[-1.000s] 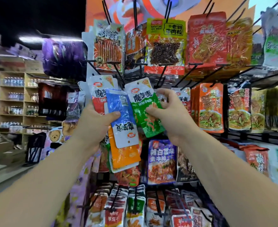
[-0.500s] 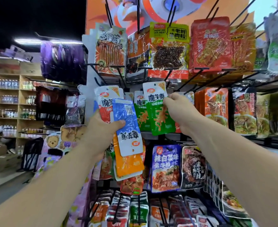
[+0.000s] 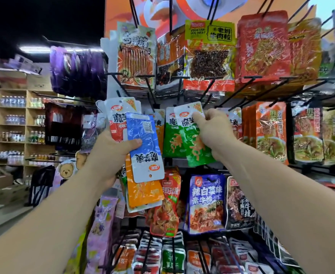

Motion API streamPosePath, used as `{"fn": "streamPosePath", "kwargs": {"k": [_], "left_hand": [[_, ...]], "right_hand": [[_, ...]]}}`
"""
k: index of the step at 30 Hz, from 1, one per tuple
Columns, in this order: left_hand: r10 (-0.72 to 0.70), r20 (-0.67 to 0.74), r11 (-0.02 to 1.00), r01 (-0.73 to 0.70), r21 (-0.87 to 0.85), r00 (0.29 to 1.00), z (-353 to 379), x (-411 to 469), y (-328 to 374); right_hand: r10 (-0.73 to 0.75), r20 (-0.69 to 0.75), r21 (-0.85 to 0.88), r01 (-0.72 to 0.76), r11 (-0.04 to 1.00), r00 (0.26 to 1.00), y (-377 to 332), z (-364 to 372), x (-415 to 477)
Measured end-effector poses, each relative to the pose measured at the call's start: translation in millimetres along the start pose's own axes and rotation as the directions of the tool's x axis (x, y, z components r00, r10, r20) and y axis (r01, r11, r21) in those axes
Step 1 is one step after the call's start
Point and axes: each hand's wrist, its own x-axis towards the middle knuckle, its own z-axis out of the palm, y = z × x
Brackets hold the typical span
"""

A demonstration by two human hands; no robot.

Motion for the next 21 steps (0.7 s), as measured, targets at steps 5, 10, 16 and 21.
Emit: {"fn": "streamPosePath", "kwargs": {"k": [5,10,16,21], "left_hand": [[-0.032,-0.008,0.999,0.032,-0.027,0.999,-5,0,-1],[-0.036,0.000,0.998,0.036,-0.050,0.999,-7,-2,-2],[-0.031,0.015,0.998,0.032,-0.047,0.999,-7,-3,-2],[-0.038,0.024,0.998,0.039,-0.045,0.999,-6,-3,-3]], "right_hand": [[-0.070,0.050,0.105,0.064,0.992,0.996,-14,9,-3],[-0.119,-0.060,0.066,0.123,0.990,0.991,-28,19,7],[-0.095,-0.122,0.093,0.107,0.990,0.988,-42,24,15],[-0.099,-0.106,0.073,0.107,0.992,0.989,-50,24,15]]}}
